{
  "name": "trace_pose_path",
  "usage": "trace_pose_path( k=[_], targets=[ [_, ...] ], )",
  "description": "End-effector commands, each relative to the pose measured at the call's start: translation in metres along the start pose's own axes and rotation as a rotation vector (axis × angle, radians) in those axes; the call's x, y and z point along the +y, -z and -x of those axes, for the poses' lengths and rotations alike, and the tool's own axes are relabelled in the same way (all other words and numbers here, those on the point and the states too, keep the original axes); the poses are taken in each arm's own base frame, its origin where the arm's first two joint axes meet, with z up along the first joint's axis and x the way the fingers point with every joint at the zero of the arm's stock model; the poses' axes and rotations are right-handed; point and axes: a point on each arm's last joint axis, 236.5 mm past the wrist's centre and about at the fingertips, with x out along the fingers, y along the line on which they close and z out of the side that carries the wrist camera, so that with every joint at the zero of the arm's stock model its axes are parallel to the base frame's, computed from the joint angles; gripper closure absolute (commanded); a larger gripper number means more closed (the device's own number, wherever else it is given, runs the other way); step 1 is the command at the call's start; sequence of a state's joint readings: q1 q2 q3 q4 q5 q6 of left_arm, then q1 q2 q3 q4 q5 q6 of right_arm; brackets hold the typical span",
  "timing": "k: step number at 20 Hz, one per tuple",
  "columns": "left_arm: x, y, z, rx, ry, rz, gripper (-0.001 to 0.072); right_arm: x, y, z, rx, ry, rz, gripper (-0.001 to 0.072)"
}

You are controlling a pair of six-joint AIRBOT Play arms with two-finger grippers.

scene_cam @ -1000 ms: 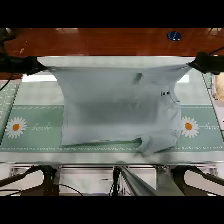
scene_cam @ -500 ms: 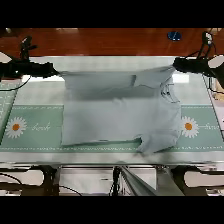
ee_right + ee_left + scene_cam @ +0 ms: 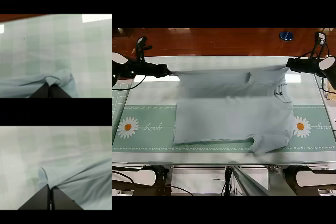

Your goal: Fold the shirts.

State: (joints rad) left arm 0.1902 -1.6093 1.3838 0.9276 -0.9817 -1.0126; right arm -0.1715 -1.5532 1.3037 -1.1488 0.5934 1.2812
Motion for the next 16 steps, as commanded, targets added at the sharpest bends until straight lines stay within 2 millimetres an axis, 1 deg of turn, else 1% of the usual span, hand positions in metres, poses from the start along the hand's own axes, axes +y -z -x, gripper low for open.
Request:
trace_pose_path(
  k=[1,2,3,4,5,8,9,10,12,13,14,15,16],
  targets=[
    [-0.002,0.045,0.009,0.190,0.020,0.010,0.0685,-0.001,0.042,0.011,0.190,0.002,0.079,0.0698],
    [-0.001,0.060,0.013,0.254,0.010,0.037,0.0685,-0.002,0.055,0.016,0.248,0.007,0.089,0.0698],
    [0.003,0.073,0.015,0.308,-0.006,0.063,0.0685,-0.006,0.072,0.022,0.324,0.020,0.083,0.0698],
    [0.003,0.082,0.015,0.338,-0.011,0.079,0.0685,-0.011,0.089,0.026,0.395,0.041,0.074,0.0698],
    [0.002,0.088,0.012,0.353,-0.008,0.096,0.0685,-0.014,0.103,0.028,0.446,0.050,0.061,0.0698],
    [-0.008,0.113,-0.004,0.422,0.002,0.158,0.0685,-0.012,0.135,0.022,0.522,0.036,-0.001,0.0697],
    [-0.011,0.120,-0.009,0.440,0.006,0.156,0.0684,-0.013,0.142,0.020,0.538,0.037,-0.009,0.0697],
    [-0.012,0.123,-0.014,0.444,0.006,0.155,0.0685,-0.014,0.144,0.019,0.541,0.039,-0.009,0.0697],
    [-0.010,0.119,-0.018,0.424,-0.009,0.179,0.0682,-0.015,0.136,0.015,0.504,0.043,-0.008,0.0697],
    [-0.009,0.118,-0.017,0.422,-0.009,0.180,0.0664,-0.014,0.135,0.015,0.501,0.040,-0.012,0.0696],
    [-0.012,0.123,-0.012,0.452,0.003,0.182,0.0538,-0.011,0.136,0.016,0.509,0.032,-0.017,0.0688],
    [-0.015,0.129,-0.003,0.496,0.025,0.188,0.0358,-0.011,0.136,0.023,0.526,0.031,-0.009,0.0584],
    [-0.015,0.132,0.011,0.524,0.039,0.190,0.0341,-0.012,0.131,0.034,0.537,0.040,0.027,0.0474]
  ],
)
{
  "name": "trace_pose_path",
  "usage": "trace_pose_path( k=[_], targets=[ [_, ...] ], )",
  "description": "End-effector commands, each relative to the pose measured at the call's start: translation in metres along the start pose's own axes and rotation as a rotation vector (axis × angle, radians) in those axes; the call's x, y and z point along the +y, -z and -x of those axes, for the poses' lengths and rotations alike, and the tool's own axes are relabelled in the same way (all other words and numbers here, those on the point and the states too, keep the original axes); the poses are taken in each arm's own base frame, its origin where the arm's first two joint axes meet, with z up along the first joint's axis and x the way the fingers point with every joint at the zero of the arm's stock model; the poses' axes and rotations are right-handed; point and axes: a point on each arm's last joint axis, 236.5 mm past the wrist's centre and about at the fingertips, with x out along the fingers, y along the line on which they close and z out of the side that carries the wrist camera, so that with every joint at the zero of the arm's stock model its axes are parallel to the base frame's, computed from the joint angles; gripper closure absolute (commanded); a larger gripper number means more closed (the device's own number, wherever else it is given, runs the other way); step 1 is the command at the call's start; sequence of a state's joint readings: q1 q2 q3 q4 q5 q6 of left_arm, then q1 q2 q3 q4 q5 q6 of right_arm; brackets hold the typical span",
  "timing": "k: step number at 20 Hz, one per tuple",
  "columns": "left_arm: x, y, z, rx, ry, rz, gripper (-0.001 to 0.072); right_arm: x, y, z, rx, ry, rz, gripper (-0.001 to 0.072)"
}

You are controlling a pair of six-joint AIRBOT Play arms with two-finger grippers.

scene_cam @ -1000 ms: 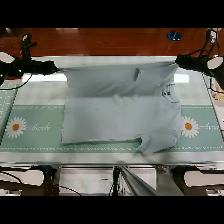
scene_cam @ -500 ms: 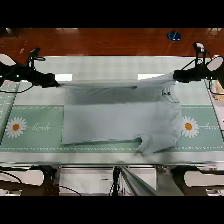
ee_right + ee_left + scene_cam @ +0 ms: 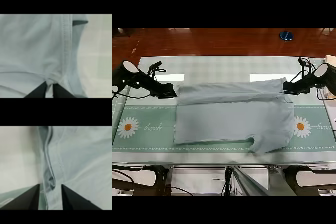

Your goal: Fold the shirts.

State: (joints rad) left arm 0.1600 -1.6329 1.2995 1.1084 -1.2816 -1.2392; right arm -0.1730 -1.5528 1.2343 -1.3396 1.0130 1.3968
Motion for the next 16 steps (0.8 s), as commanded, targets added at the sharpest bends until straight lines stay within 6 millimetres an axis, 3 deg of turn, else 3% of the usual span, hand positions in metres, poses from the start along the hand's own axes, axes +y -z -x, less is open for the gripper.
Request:
trace_pose_path(
  k=[1,3,4,6,8,9,12,14,16],
  targets=[
    [0.001,0.024,0.029,0.068,0.032,0.018,0.0341,-0.005,0.006,0.029,0.036,0.042,0.059,0.0418],
    [0.011,0.034,0.075,-0.008,0.014,0.053,0.0341,-0.030,0.018,0.073,0.060,0.178,0.124,0.0324],
    [0.020,0.049,0.093,-0.027,-0.013,0.076,0.0330,-0.041,0.028,0.093,0.066,0.218,0.103,0.0293],
    [0.027,0.092,0.100,-0.012,-0.010,0.141,0.0140,-0.045,0.047,0.107,0.034,0.177,0.019,0.0288],
    [0.020,0.134,0.084,0.024,0.047,0.212,0.0129,-0.041,0.076,0.099,0.056,0.094,-0.030,0.0242],
    [0.012,0.156,0.071,0.055,0.079,0.228,0.0085,-0.042,0.093,0.093,0.080,0.071,-0.056,0.0242],
    [-0.001,0.206,0.035,0.167,0.132,0.265,0.0085,-0.048,0.129,0.075,0.121,0.048,-0.107,0.0242],
    [-0.003,0.226,0.018,0.216,0.153,0.293,0.0086,-0.048,0.145,0.067,0.156,0.036,-0.120,0.0243],
    [0.001,0.230,0.006,0.208,0.145,0.300,0.0086,-0.044,0.153,0.062,0.174,0.021,-0.127,0.0243]
  ],
)
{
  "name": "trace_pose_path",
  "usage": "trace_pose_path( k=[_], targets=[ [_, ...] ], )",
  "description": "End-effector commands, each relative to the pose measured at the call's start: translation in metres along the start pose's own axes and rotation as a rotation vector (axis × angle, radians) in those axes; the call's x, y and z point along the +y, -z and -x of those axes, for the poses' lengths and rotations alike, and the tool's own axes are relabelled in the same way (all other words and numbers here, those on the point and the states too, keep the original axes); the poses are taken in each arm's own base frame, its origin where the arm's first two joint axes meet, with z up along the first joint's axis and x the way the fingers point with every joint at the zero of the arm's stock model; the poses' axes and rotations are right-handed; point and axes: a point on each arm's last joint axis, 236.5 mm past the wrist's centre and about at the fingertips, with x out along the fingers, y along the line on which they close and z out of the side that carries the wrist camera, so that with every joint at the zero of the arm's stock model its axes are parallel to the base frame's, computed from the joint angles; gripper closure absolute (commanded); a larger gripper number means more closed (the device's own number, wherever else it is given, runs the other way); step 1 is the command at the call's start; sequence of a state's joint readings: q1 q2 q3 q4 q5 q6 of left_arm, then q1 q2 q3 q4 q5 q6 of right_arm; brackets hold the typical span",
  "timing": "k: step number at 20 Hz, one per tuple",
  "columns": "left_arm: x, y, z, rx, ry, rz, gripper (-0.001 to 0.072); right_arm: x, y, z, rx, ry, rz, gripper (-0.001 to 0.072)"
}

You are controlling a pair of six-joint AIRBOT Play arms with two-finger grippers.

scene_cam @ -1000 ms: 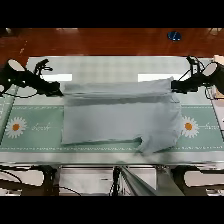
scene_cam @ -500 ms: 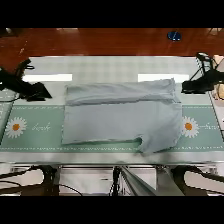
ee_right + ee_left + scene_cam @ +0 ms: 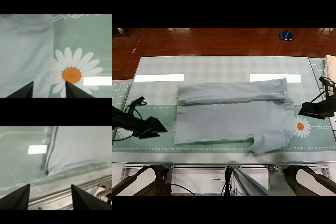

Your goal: Fold the shirts.

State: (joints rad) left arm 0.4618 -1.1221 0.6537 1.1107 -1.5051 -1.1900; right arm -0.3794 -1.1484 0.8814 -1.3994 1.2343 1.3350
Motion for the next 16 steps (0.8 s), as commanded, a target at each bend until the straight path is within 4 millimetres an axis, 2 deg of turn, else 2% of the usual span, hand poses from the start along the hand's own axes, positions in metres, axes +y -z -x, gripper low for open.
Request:
trace_pose_path(
  k=[1,6,11,13,14,15,16],
  targets=[
    [0.010,0.014,-0.027,0.012,0.006,0.032,0.0086,0.005,0.019,-0.012,0.032,-0.042,-0.023,0.0243],
    [0.018,0.008,-0.046,0.042,0.014,0.067,0.0086,0.010,0.019,-0.012,0.033,-0.062,-0.027,0.0242],
    [-0.003,-0.003,-0.079,0.084,0.040,0.027,0.0089,0.013,0.030,-0.011,0.079,-0.074,-0.026,0.0243],
    [-0.011,-0.001,-0.094,0.122,0.032,0.000,0.0109,0.014,0.033,-0.010,0.094,-0.078,-0.026,0.0243],
    [-0.013,0.004,-0.101,0.157,0.022,-0.005,0.0312,0.015,0.035,-0.010,0.104,-0.080,-0.025,0.0242],
    [-0.013,0.007,-0.105,0.178,0.020,-0.008,0.0656,0.015,0.037,-0.010,0.112,-0.081,-0.024,0.0243],
    [-0.013,0.008,-0.106,0.183,0.021,-0.004,0.0680,0.015,0.039,-0.007,0.114,-0.078,-0.021,0.0243]
  ],
)
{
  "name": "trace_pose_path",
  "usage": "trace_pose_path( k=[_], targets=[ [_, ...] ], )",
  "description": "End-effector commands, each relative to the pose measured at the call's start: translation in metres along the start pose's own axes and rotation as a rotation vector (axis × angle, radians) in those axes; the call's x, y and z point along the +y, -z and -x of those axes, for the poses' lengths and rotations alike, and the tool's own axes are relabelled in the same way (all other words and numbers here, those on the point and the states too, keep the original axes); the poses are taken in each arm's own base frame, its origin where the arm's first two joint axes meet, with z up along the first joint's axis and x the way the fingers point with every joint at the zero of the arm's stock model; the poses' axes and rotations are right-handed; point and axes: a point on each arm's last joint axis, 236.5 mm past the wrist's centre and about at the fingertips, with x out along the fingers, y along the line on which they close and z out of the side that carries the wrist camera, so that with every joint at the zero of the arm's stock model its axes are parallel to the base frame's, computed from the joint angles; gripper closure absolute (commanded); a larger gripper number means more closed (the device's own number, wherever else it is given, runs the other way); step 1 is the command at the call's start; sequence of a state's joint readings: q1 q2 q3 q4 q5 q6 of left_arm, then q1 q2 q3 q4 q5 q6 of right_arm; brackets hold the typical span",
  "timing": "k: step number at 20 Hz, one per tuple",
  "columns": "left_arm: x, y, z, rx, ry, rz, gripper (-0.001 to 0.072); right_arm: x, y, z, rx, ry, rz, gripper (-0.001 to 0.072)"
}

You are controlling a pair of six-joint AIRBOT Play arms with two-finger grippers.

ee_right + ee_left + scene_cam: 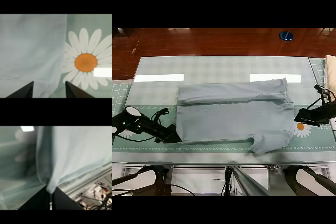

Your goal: Fold the shirts.

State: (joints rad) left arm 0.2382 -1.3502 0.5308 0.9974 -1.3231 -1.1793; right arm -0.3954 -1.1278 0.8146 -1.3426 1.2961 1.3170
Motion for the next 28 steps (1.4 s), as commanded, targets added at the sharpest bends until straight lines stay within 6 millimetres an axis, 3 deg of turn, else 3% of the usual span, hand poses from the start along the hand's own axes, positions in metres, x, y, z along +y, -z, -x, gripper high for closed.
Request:
trace_pose_path(
  k=[1,4,6,7,10,14,20,23,25,26,27,28],
  targets=[
    [0.004,-0.013,-0.012,-0.024,-0.036,-0.005,0.0681,0.000,0.009,0.006,0.020,0.009,0.008,0.0242],
    [0.007,-0.014,-0.008,-0.030,-0.026,0.008,0.0681,-0.009,0.018,0.021,-0.019,0.042,-0.022,0.0193],
    [0.009,-0.015,-0.005,-0.039,-0.020,0.008,0.0681,-0.019,0.030,0.021,-0.056,0.037,-0.098,0.0186],
    [0.010,-0.016,-0.004,-0.044,-0.017,0.004,0.0681,-0.017,0.038,0.014,-0.063,0.000,-0.144,0.0186],
    [0.014,-0.018,0.000,-0.059,-0.006,0.005,0.0681,0.012,0.059,-0.017,-0.021,-0.164,-0.161,0.0186],
    [0.016,-0.017,0.004,-0.065,0.013,0.007,0.0681,0.014,0.085,-0.047,0.038,-0.177,-0.187,0.0186],
    [0.020,-0.017,0.009,-0.075,0.029,0.025,0.0681,0.009,0.080,-0.054,0.003,-0.159,-0.223,0.0188],
    [0.019,-0.017,0.009,-0.075,0.030,0.025,0.0681,0.015,0.085,-0.071,0.032,-0.197,-0.299,0.0205],
    [0.019,-0.017,0.009,-0.075,0.030,0.017,0.0681,0.025,0.077,-0.082,0.029,-0.261,-0.361,0.0383],
    [0.019,-0.017,0.009,-0.075,0.029,0.011,0.0681,0.029,0.071,-0.084,0.022,-0.293,-0.391,0.0628],
    [0.019,-0.017,0.009,-0.076,0.030,0.011,0.0681,0.033,0.064,-0.083,0.002,-0.316,-0.407,0.0695],
    [0.019,-0.018,0.010,-0.081,0.029,0.007,0.0681,0.041,0.052,-0.075,-0.038,-0.356,-0.381,0.0696]
  ],
)
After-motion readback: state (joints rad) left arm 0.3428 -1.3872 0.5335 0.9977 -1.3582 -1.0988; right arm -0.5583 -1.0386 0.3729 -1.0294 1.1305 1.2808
